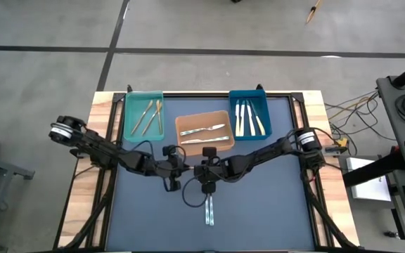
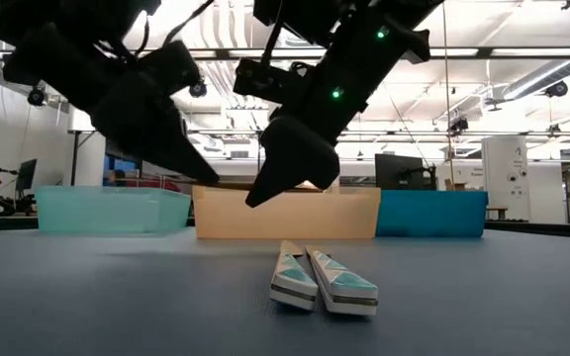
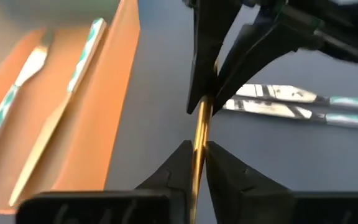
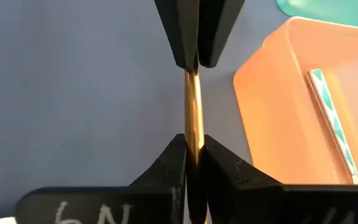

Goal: Sort silverware by color (type)
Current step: Put the gold knife into the green bin

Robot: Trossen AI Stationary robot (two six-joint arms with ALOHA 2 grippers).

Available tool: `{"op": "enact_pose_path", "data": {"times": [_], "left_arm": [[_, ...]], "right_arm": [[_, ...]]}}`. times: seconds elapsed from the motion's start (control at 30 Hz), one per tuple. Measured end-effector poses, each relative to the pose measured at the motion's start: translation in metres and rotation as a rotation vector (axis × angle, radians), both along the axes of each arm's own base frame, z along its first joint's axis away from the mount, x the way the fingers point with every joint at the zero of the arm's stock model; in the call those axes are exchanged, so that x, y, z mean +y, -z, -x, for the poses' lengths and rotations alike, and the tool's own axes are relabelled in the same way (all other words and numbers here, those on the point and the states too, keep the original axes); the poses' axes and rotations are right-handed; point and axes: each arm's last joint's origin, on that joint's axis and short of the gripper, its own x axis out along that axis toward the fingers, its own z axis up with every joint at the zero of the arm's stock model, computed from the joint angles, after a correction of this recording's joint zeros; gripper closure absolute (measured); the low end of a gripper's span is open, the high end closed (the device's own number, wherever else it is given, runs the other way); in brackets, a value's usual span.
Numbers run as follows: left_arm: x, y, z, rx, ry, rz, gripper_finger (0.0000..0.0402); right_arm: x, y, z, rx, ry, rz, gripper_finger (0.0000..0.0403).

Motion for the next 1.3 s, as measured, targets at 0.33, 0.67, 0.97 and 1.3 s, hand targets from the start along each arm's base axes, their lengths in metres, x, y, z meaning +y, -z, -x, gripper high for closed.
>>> {"op": "enact_pose_path", "data": {"times": [0.33,0.67,0.97,1.3], "left_arm": [[0.005,-0.048,0.014,-0.156,0.038,-0.108,0.0261],[0.019,-0.116,0.058,-0.42,0.049,-0.237,0.0224],[0.025,-0.146,0.087,-0.581,0.136,-0.274,0.0223],[0.022,-0.149,0.09,-0.689,0.25,-0.233,0.0223]], "right_arm": [[-0.003,-0.016,0.012,0.045,0.039,-0.014,0.0383],[-0.008,-0.04,0.045,0.013,0.07,-0.046,0.0383],[-0.003,-0.065,0.069,-0.401,-0.095,-0.161,0.0383],[-0.003,-0.086,0.079,-0.878,-0.357,-0.265,0.0383]]}}
